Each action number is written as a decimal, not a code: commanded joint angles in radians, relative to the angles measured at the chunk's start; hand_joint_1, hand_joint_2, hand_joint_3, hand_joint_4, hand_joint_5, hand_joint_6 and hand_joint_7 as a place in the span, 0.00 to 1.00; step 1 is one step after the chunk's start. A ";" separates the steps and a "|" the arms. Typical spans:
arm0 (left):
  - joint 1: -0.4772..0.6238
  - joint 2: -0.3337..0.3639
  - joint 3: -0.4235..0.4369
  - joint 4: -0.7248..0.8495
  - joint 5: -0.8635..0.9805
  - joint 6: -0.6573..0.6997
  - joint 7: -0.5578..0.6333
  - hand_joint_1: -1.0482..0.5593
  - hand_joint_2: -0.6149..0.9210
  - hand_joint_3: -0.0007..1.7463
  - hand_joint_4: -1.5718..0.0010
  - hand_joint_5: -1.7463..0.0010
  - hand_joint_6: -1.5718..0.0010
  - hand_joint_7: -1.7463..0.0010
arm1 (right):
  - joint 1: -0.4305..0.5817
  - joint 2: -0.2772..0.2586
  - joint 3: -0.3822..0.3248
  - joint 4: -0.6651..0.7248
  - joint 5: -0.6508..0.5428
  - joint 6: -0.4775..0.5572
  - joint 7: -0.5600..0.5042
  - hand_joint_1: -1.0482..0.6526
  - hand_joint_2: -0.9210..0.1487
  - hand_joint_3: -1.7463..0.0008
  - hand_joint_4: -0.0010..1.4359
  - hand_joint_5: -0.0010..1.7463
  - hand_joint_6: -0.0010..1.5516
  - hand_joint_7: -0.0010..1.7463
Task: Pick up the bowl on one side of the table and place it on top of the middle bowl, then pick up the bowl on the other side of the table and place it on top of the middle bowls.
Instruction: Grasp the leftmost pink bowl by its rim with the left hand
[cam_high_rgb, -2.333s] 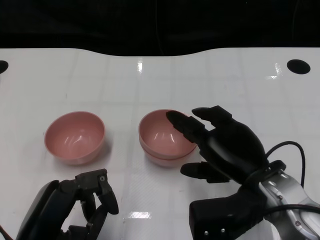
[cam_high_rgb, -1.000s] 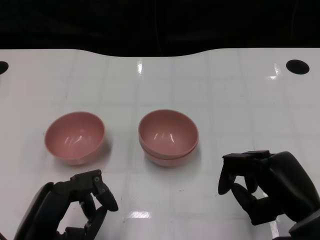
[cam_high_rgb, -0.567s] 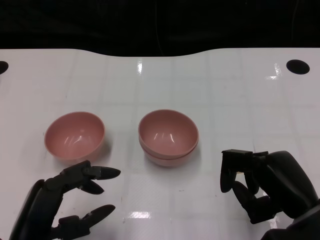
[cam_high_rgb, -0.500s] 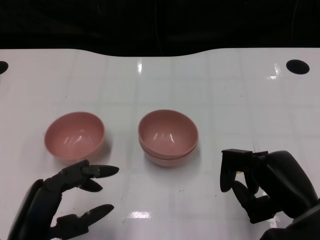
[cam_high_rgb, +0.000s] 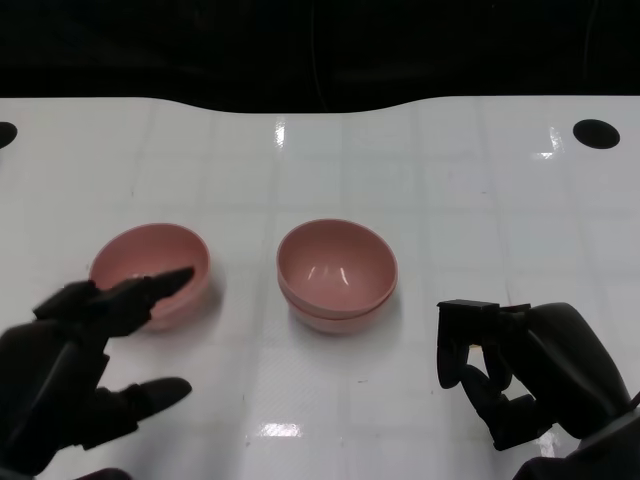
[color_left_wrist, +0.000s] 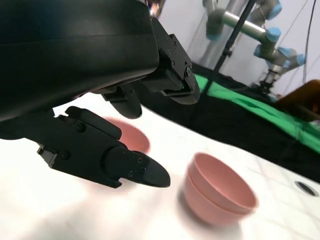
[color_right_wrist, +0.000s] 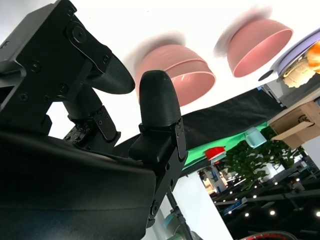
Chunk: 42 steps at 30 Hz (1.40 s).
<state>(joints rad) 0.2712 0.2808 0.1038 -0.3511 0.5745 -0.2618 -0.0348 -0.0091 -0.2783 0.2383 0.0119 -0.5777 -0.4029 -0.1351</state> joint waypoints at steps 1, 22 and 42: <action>-0.020 0.027 0.009 -0.038 0.097 0.069 0.013 0.35 1.00 0.05 0.82 0.67 0.72 0.98 | 0.011 -0.006 -0.010 -0.016 0.006 -0.007 -0.004 0.59 0.71 0.10 0.70 1.00 0.50 0.98; -0.364 -0.058 -0.306 0.106 0.647 0.652 -0.328 0.29 1.00 0.01 0.70 0.85 0.72 1.00 | 0.011 -0.008 -0.008 -0.030 -0.015 0.018 0.014 0.59 0.71 0.12 0.70 1.00 0.50 0.98; -0.611 -0.044 -0.448 0.656 0.570 0.719 -0.135 0.28 1.00 0.02 0.56 0.87 0.70 0.99 | 0.007 -0.007 -0.006 -0.015 -0.022 0.020 0.001 0.59 0.70 0.12 0.70 1.00 0.50 0.98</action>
<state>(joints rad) -0.3154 0.2162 -0.3387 0.2805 1.1591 0.4525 -0.1930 -0.0017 -0.2789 0.2396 -0.0039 -0.6012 -0.3838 -0.1299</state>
